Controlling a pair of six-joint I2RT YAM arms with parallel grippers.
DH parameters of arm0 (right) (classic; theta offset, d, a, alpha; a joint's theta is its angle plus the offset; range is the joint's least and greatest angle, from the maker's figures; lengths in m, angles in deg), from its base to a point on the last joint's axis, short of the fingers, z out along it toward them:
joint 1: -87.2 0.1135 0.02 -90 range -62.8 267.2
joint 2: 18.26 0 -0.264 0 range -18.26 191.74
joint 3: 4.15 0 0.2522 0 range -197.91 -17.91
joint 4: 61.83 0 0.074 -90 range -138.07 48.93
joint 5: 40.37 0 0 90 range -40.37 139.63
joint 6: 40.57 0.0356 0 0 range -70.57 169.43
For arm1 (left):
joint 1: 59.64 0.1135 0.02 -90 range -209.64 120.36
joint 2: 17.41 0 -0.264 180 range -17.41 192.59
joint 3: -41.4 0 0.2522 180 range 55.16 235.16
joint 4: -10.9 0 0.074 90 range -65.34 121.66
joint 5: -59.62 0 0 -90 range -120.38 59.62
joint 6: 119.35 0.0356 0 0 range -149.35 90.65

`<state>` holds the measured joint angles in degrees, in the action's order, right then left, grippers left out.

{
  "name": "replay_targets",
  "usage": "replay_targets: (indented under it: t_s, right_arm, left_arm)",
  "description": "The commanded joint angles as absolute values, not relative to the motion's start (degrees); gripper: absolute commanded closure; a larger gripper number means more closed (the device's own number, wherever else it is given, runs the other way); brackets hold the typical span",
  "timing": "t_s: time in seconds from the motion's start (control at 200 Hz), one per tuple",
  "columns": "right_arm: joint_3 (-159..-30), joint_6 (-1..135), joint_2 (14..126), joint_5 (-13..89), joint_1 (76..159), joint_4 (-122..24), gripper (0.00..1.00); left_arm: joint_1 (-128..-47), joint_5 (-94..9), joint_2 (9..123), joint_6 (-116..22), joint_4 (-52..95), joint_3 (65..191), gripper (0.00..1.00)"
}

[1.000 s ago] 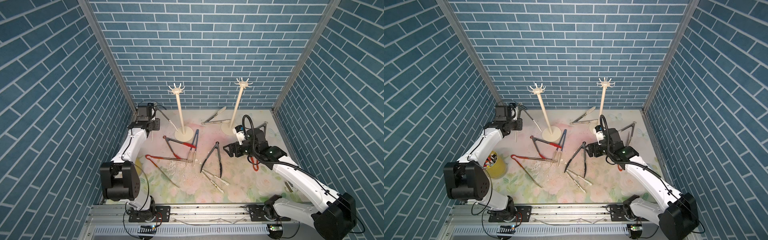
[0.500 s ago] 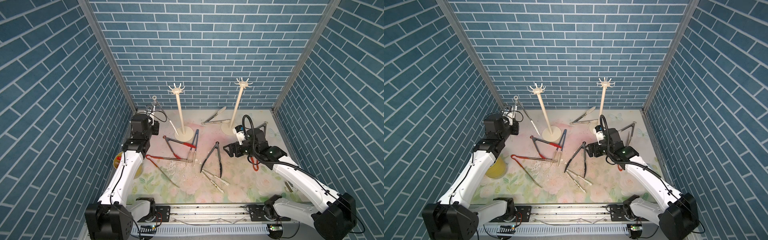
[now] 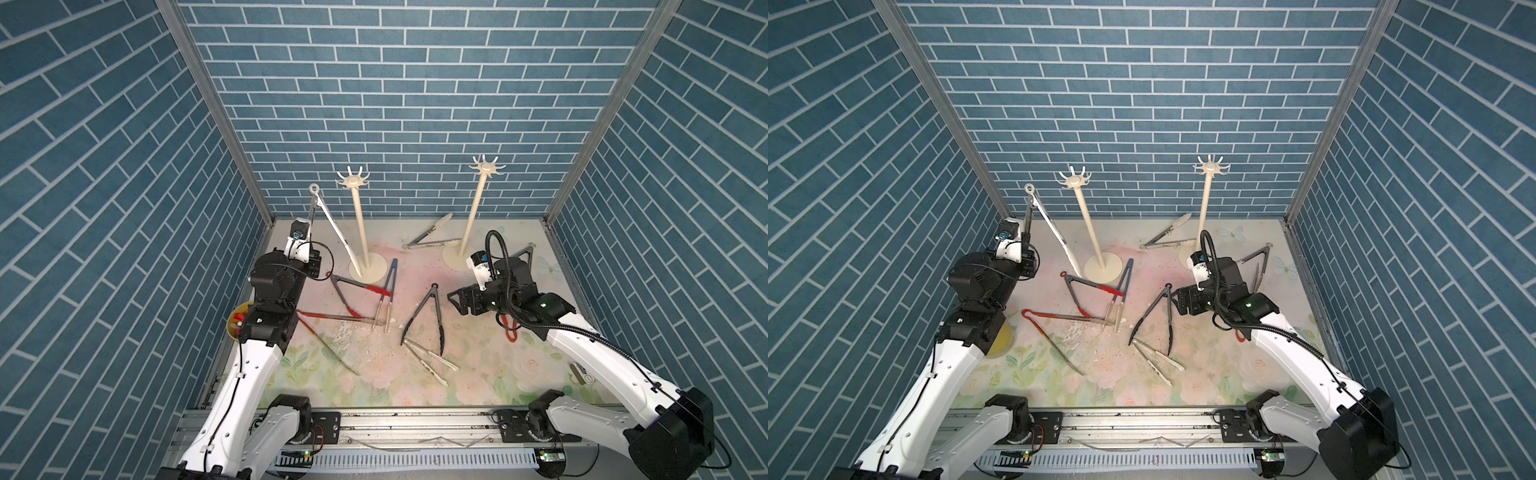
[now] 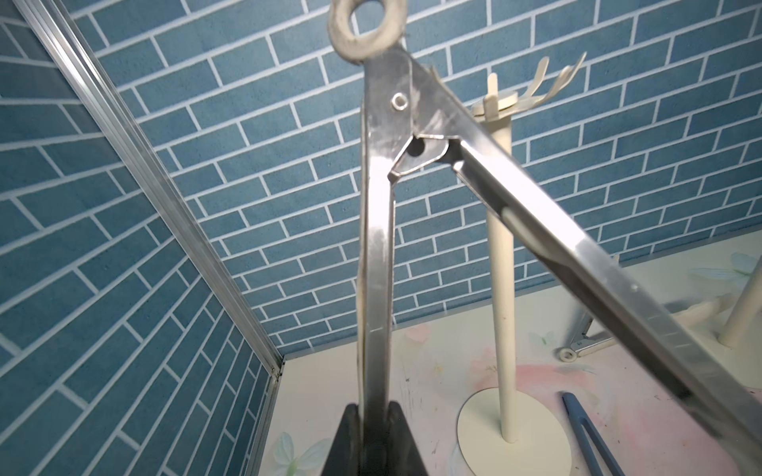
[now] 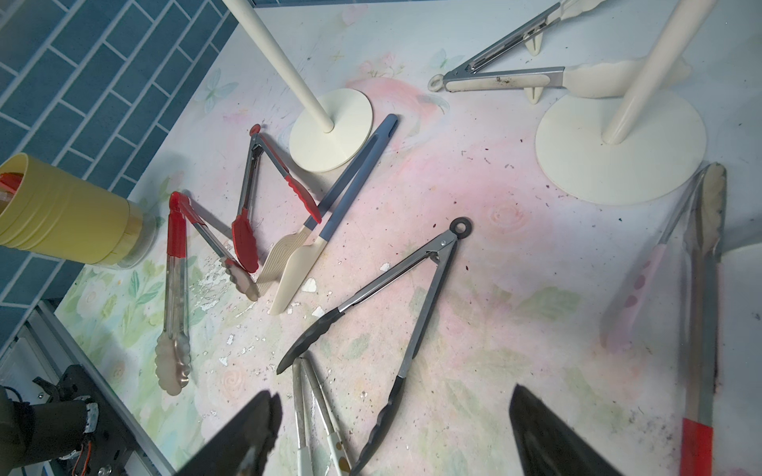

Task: Hang food tongs on kitchen utensil racks
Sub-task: Hang the food tongs on the rack.

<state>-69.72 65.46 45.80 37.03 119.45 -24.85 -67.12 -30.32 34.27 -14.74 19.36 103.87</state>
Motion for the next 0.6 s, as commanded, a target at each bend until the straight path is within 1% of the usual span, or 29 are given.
replay_targets:
  t_s: [0.0, 0.195, 0.595]
  right_arm:
    - [-71.3, 63.3, 45.1, 37.9, 119.8, -23.5, 0.11]
    - [-71.4, 63.4, 45.7, 37.9, 119.8, -23.7, 0.12]
    - [-71.5, 63.8, 46.3, 37.8, 120.0, -24.1, 0.12]
  left_arm:
    - [-67.5, -33.3, 33.3, -14.2, 14.6, 102.9, 1.0]
    - [-68.2, -35.8, 34.1, -13.6, 16.0, 103.8, 1.0]
    - [-69.5, -35.3, 38.4, -12.8, 18.4, 106.7, 1.0]
